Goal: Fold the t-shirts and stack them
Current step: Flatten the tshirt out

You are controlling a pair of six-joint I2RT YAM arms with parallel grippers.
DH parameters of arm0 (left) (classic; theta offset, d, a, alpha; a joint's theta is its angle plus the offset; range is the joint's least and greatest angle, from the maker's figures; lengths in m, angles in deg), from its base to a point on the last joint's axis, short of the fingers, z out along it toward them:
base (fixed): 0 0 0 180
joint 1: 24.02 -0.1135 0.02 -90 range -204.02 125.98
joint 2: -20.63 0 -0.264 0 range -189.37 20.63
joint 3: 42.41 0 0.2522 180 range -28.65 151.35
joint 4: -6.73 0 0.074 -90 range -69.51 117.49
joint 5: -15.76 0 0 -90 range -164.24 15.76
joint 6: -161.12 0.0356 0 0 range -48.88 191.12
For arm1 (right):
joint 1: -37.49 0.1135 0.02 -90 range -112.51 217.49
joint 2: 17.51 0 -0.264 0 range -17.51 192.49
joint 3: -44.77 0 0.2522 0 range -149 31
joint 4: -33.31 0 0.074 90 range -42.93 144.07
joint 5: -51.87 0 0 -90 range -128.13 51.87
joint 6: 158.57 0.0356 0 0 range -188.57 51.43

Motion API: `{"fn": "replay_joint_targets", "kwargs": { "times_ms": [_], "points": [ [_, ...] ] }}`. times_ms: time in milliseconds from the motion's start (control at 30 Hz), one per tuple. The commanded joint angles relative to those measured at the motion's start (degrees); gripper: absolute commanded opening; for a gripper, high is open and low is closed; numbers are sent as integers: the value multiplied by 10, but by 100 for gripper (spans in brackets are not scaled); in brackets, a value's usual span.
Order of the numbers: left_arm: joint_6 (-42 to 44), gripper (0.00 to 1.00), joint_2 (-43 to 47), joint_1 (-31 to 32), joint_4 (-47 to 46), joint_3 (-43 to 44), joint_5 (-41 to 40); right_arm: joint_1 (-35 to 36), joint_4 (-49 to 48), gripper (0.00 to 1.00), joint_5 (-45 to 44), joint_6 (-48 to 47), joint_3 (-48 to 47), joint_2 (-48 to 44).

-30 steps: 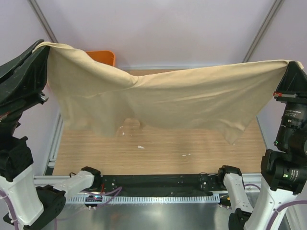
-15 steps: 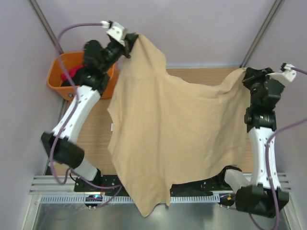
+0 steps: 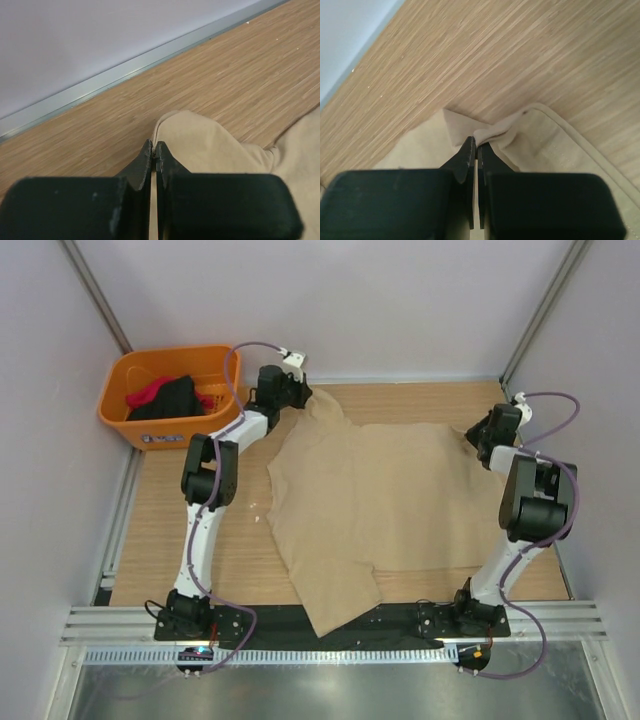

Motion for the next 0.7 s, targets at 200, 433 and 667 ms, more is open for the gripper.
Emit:
{"fn": "replay_joint_targets", "kwargs": {
  "times_ms": [200,433,667],
  "points": [
    [-14,0,5,2,-15,79,-2,-34,20,1,60,3,-176,125],
    [-21,0,33,11,35,86,-9,-57,136,1,72,20,-299,186],
    [-29,0,105,15,70,20,-11,-64,174,1,85,33,-360,227]
  ]
}}
